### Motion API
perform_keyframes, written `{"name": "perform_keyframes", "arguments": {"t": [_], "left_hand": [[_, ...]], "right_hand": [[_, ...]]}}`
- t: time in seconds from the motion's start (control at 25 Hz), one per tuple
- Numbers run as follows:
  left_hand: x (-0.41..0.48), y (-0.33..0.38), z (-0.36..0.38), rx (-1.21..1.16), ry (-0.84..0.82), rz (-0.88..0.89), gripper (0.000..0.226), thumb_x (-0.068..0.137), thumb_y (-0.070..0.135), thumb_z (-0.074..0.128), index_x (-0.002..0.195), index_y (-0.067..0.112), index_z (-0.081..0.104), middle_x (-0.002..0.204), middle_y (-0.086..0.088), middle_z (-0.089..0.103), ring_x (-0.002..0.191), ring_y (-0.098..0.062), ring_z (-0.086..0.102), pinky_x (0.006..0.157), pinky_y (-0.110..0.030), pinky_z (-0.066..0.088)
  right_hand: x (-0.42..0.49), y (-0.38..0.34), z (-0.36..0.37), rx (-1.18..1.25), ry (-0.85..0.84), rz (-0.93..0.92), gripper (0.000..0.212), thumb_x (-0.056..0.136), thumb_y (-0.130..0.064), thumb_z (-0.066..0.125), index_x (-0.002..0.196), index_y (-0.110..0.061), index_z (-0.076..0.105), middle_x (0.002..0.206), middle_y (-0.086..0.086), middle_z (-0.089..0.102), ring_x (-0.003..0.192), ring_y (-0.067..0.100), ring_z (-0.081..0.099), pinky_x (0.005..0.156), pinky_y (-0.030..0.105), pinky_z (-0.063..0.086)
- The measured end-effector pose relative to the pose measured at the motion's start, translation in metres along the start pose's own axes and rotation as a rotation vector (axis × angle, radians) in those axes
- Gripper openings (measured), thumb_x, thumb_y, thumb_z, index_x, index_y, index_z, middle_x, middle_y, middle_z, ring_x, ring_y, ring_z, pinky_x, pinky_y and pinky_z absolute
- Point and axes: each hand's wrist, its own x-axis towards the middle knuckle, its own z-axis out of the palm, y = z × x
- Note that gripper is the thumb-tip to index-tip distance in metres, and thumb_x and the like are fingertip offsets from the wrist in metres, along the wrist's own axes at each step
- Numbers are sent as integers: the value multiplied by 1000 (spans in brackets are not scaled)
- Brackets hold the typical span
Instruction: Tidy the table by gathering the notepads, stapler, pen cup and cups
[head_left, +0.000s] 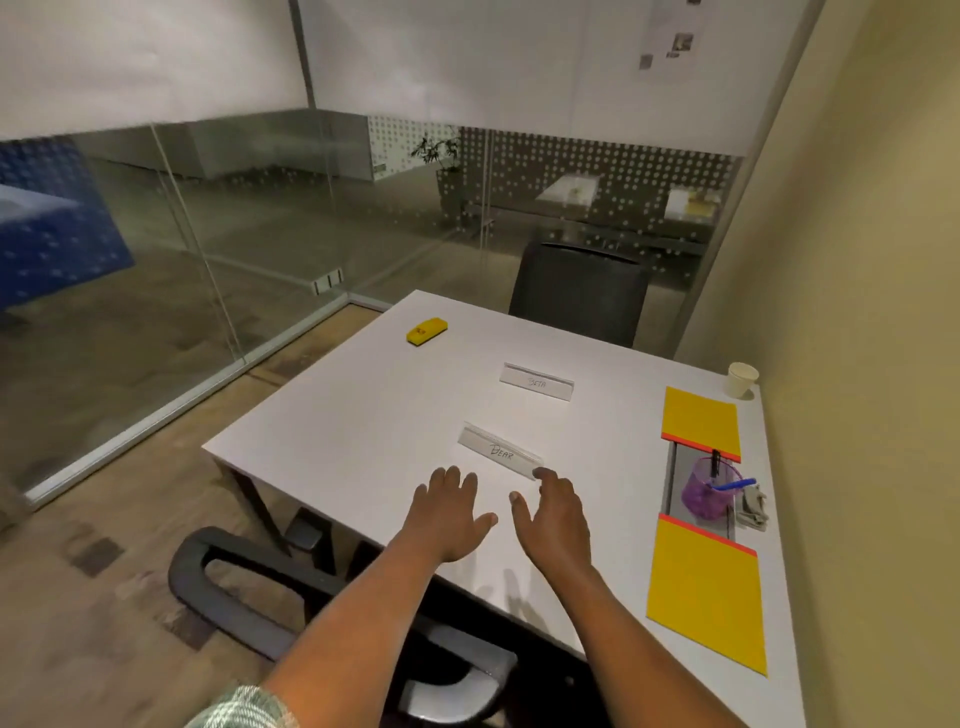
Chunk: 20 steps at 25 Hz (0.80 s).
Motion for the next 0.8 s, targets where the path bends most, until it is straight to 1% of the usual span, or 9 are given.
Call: {"name": "perform_keyframes", "arguments": {"t": [0.16, 0.44, 0.64, 0.8], "left_hand": [[-51, -70, -29, 11, 42, -90, 74, 101, 58, 35, 157, 12, 21, 162, -15, 22, 150, -33, 18, 117, -47, 27], [-113, -166, -60, -27, 97, -249, 75, 100, 59, 35, 158, 12, 20, 162, -15, 24, 149, -32, 19, 119, -47, 26], [-146, -236, -64, -72, 128, -378, 74, 98, 58, 41, 154, 12, 28, 156, -15, 34, 145, -33, 28, 117, -49, 30], [-153, -288, -65, -96, 139, -433, 68, 95, 58, 44, 147, 15, 37, 147, -14, 43, 137, -32, 37, 111, -47, 34]], "right_hand": [[-30, -82, 32, 49, -60, -101, 52, 96, -45, 54, 140, -19, 46, 133, 5, 55, 124, 25, 53, 100, 40, 46], [-51, -184, 81, 33, -158, -254, 54, 96, -49, 52, 141, -21, 44, 134, 5, 54, 122, 26, 52, 98, 39, 45], [-58, -247, 126, 43, -231, -364, 58, 94, -51, 51, 143, -21, 42, 138, 6, 53, 124, 27, 52, 99, 41, 46], [-55, -290, 164, 32, -269, -417, 59, 94, -52, 51, 143, -22, 41, 138, 7, 53, 124, 28, 53, 99, 42, 47]]}}
